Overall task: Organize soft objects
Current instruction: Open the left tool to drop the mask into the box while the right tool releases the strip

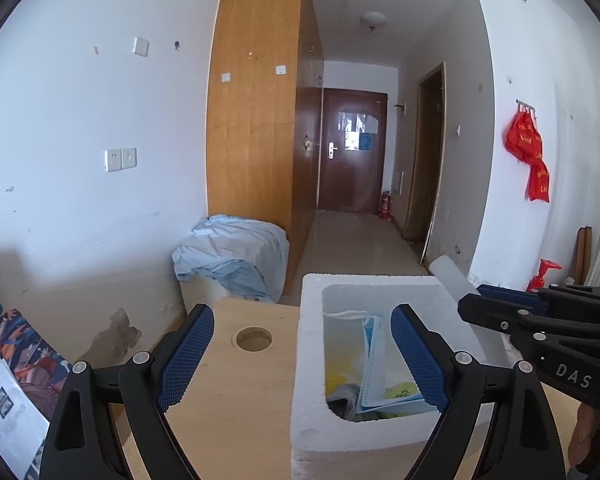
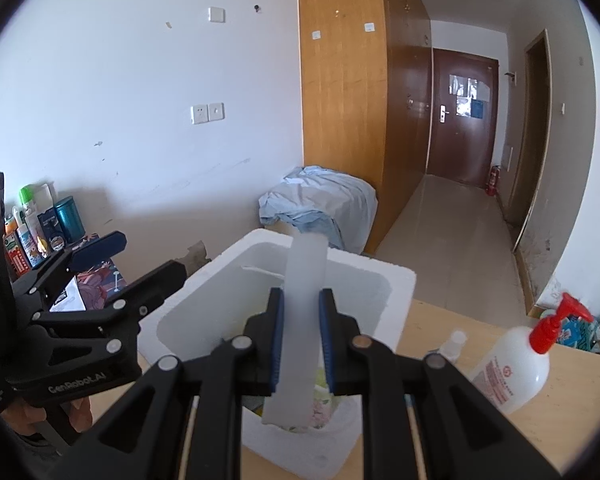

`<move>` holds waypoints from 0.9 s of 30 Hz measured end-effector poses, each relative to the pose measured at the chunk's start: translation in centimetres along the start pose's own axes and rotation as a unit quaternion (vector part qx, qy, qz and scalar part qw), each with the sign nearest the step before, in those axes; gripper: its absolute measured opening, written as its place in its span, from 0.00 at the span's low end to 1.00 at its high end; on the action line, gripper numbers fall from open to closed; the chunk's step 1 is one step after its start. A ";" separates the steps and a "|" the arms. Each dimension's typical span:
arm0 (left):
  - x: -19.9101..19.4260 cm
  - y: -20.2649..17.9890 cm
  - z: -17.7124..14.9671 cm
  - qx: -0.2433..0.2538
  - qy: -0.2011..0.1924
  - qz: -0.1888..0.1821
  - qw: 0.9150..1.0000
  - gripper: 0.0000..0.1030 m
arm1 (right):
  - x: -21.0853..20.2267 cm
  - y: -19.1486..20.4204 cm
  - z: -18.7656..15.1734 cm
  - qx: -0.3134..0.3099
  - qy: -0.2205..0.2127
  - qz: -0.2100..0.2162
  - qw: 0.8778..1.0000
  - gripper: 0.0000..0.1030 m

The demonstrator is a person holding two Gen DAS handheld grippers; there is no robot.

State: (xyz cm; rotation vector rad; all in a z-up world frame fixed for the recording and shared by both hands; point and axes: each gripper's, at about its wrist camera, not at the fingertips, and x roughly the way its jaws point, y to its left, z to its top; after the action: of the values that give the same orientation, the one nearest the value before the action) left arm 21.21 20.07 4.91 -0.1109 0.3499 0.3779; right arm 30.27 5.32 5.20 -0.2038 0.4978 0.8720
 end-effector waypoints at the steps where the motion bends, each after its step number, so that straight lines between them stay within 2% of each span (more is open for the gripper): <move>1: -0.1 0.1 -0.1 0.000 0.000 0.002 1.000 0.88 | 0.2 -0.1 0.0 0.001 0.001 0.002 1.000 0.20; 8: -0.2 0.3 -0.3 0.002 0.002 0.007 1.000 0.88 | 1.7 0.0 -0.2 0.002 0.009 0.009 1.000 0.20; 12: -0.3 0.5 -0.4 -0.001 0.003 0.007 1.000 0.88 | 1.7 0.0 -0.5 -0.002 0.007 0.007 1.000 0.27; 15: -0.3 0.5 -0.4 0.000 0.004 0.009 1.000 0.88 | 1.7 0.1 -0.5 -0.003 0.009 0.013 1.000 0.42; 16: -0.4 0.5 -0.4 -0.001 0.004 0.010 1.000 0.88 | 1.5 0.1 -0.5 -0.002 0.006 0.011 1.000 0.52; 17: -0.4 0.6 -0.4 -0.001 0.004 0.010 1.000 0.88 | 1.4 0.1 -0.5 -0.001 0.003 0.010 1.000 0.56; 27: -0.8 0.6 -0.3 -0.002 0.004 0.013 1.000 0.88 | 0.9 0.5 -0.4 0.001 -0.004 0.015 1.000 0.57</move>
State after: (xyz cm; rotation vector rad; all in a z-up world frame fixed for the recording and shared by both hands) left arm 20.15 20.24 4.86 -0.1114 0.3586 0.4043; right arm 30.22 6.14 4.47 -0.1904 0.4953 0.9019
